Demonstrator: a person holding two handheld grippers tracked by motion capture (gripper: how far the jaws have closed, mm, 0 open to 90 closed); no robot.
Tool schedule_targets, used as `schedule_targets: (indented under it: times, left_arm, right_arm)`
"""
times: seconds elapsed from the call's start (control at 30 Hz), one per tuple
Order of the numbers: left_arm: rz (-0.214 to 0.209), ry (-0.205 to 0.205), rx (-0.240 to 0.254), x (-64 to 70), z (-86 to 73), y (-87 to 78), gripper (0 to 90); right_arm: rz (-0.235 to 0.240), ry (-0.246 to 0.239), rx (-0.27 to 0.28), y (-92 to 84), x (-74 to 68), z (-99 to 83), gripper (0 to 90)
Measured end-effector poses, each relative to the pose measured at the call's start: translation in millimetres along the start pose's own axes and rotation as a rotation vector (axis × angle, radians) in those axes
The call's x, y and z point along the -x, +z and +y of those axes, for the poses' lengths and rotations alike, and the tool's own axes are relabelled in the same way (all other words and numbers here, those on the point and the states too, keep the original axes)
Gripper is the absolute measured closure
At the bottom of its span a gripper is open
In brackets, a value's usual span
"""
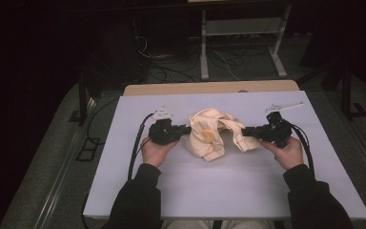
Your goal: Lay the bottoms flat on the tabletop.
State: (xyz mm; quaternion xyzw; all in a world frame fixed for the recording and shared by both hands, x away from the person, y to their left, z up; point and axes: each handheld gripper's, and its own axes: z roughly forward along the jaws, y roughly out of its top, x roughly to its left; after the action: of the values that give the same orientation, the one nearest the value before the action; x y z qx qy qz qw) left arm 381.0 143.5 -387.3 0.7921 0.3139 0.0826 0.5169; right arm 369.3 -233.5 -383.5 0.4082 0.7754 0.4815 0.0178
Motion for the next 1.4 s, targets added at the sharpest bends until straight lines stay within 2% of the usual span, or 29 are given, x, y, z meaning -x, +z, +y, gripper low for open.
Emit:
schedule_targets:
  times: [0.17,0.47,0.6,0.73,0.83,0.93,1.07,1.13,1.2,1.3,1.4]
  left_arm:
    - [0.022,0.018,-0.013,-0.8,16.0,-7.1,82.0]
    - [0.053,0.026,0.030,0.6,55.2,-20.0,82.1]
    - [0.062,0.027,0.043,1.8,65.6,-24.0,82.1]
    - [0.067,0.029,0.044,2.4,71.1,-25.9,82.1]
    - [0.066,0.034,0.034,4.1,70.4,-24.5,82.2]
    - [0.051,0.025,0.014,5.1,61.4,-17.6,82.2]
    - [0.021,0.003,-0.008,6.8,43.1,-3.3,82.2]
    - [0.009,-0.002,-0.021,8.1,36.7,3.2,82.2]
    - [-0.007,-0.011,-0.022,10.4,31.9,8.6,82.2]
    - [-0.025,0.010,-0.062,17.5,29.1,16.3,82.3]
    - [-0.038,0.038,-0.087,26.1,28.1,23.5,82.3]
  right_arm:
    - [-0.003,-0.009,0.032,-8.9,-4.1,13.5,84.6]
    - [-0.004,-0.017,0.078,-23.7,-6.6,55.7,84.9]
    - [-0.011,-0.017,0.088,-28.2,-6.7,70.2,84.9]
    - [-0.016,-0.017,0.080,-27.9,-5.2,76.2,84.8]
    - [-0.027,-0.010,0.066,-25.2,-2.1,74.3,84.8]
    - [-0.029,0.007,0.050,-19.5,2.6,64.8,84.7]
    - [-0.057,0.036,-0.012,-5.2,14.1,42.3,84.7]
    - [-0.065,0.082,-0.046,3.6,25.1,24.6,84.3]
    - [-0.066,0.099,-0.052,5.3,27.9,19.6,83.5]
    - [-0.059,0.140,-0.051,6.0,34.0,10.0,76.7]
    - [-0.041,0.184,-0.002,-1.3,38.0,8.2,64.6]
